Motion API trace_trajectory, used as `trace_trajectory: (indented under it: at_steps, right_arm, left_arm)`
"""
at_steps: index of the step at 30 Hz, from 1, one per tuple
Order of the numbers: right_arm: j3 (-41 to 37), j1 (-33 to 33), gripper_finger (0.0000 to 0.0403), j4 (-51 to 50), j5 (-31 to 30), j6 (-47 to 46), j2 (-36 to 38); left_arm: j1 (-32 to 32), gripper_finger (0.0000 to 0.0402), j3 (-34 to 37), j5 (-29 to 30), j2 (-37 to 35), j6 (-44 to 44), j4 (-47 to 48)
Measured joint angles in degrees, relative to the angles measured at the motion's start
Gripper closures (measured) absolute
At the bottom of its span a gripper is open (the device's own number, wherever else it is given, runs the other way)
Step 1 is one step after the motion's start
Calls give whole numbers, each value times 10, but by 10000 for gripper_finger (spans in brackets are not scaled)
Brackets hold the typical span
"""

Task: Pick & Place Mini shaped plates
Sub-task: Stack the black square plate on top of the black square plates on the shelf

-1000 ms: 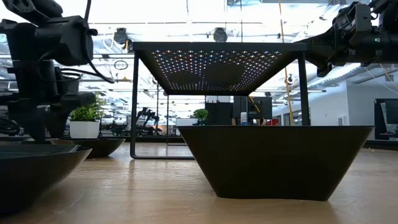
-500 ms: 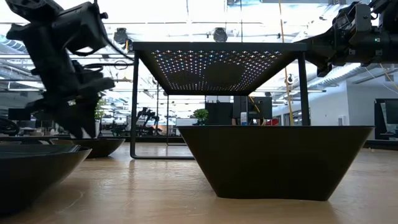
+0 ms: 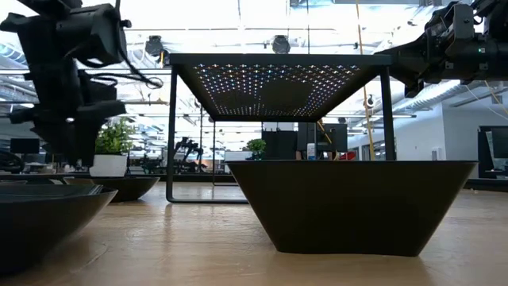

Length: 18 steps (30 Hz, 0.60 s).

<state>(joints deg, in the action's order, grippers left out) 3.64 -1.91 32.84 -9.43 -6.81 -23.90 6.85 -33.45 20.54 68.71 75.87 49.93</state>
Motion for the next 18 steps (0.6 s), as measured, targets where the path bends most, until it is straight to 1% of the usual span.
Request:
trace_trajectory:
  at_steps: [5,14,18]
  right_arm:
    - [0,0,326,0,0,0,0]
    - [0,0,326,0,-12,0,0]
    - [0,0,326,0,-12,0,0]
  left_arm:
    - [-6,248,3,-27,6,7,6]
    - [-7,247,3,-23,7,-5,10]
    - [-13,247,3,-31,7,-16,10]
